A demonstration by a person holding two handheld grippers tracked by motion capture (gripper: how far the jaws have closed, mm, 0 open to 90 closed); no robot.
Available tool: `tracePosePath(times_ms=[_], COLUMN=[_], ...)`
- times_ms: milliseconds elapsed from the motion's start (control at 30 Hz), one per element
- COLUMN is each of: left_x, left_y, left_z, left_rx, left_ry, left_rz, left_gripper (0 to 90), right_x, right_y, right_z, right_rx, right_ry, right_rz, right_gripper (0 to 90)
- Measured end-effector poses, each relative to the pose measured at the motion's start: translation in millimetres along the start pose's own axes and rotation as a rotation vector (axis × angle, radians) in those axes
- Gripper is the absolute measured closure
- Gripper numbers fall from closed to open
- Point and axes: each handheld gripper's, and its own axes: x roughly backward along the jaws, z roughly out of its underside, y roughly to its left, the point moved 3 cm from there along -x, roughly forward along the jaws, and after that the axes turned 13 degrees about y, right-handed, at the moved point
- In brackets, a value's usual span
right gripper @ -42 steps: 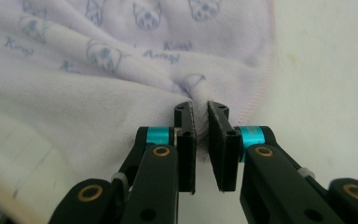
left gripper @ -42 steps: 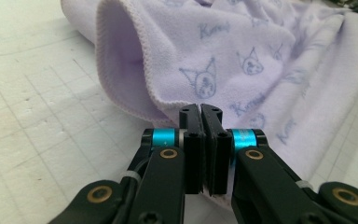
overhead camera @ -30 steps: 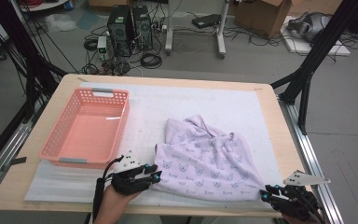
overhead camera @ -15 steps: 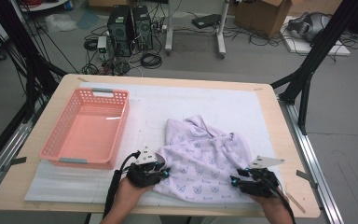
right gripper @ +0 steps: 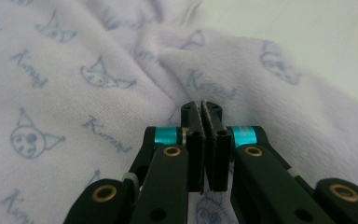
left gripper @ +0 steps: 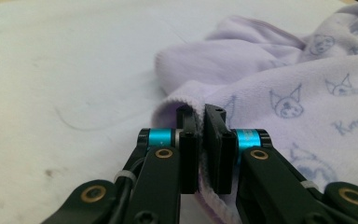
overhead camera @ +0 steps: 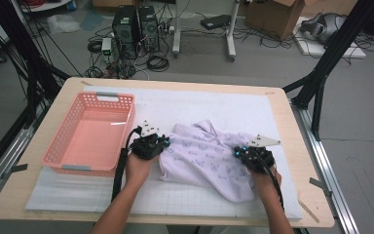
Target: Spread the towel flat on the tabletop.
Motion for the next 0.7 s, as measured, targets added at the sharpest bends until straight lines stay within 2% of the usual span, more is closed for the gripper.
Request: tracePosePath(times_ms=[33,67,133,167,200,233,267,300,333,367,400,433,567,600,633,667,700], left_x=[-2.4,-3.3,-6.0,-6.0,-7.5,-7.5,-5.5,-5.5,0.2,0.2,7.9,13.1,25.3,33.2,33.2,40.3,40.3], left_y=[5.0,8.2,16.2,16.2,15.8,15.8,10.0,10.0,6.0,6.0,4.6,2.8,-3.0,-6.8,-6.8,-10.2,-10.2], left_z=[-1.8,-2.1,-2.6,-2.6,-2.3,-2.3,-2.0,-2.0,-1.4,-1.4,-0.4,1.2,8.6,16.4,16.4,25.4,25.4], left_rx=[0.008,0.022,0.060,0.060,0.062,0.062,0.032,0.032,0.021,0.021,0.022,0.022,0.007,0.002,0.002,-0.006,-0.006], left_ry=[-0.019,-0.035,-0.060,-0.060,-0.071,-0.071,-0.074,-0.074,-0.099,-0.099,-0.103,-0.107,-0.117,-0.116,-0.116,-0.120,-0.120], left_rz=[-0.040,-0.059,-0.057,-0.057,-0.048,-0.048,-0.030,-0.030,-0.008,-0.008,0.023,0.047,0.079,0.106,0.106,0.131,0.131], left_gripper=[84.4,84.9,84.9,84.7,84.1,83.0,76.6,70.6,64.4,58.8,54.8,53.6,52.2,51.8,51.3,51.2,51.2], right_x=[-1.0,-2.5,-3.5,-3.5,-5.0,-5.9,-5.5,-5.5,-1.6,1.2,6.8,10.8,35.3,41.6,45.1,51.2,54.9], right_y=[-2.2,-5.9,-10.9,-10.9,-15.6,-16.5,-16.5,-16.5,-15.0,-14.8,-14.5,-14.4,-14.2,-14.7,-14.5,-15.3,-15.2], right_z=[-4.1,-10.9,-18.9,-18.9,-27.7,-30.1,-32.8,-32.8,-33.1,-32.1,-29.0,-26.7,-7.4,0.5,5.4,13.7,18.8], right_rx=[-0.004,-0.005,-0.010,-0.010,-0.031,-0.049,-0.053,-0.053,-0.065,-0.071,-0.079,-0.082,-0.101,-0.105,-0.113,-0.110,-0.113], right_ry=[-0.010,-0.031,-0.055,-0.055,-0.070,-0.067,-0.068,-0.068,-0.081,-0.083,-0.093,-0.106,-0.133,-0.123,-0.115,-0.104,-0.096], right_rz=[0.021,0.064,0.117,0.117,0.163,0.153,0.156,0.156,0.149,0.147,0.140,0.135,0.110,0.093,0.082,0.092,0.092], right_gripper=[88.5,88.5,88.5,88.5,88.5,88.2,86.5,86.5,76.9,73.6,72.5,70.4,65.4,63.5,62.4,61.7,61.7])
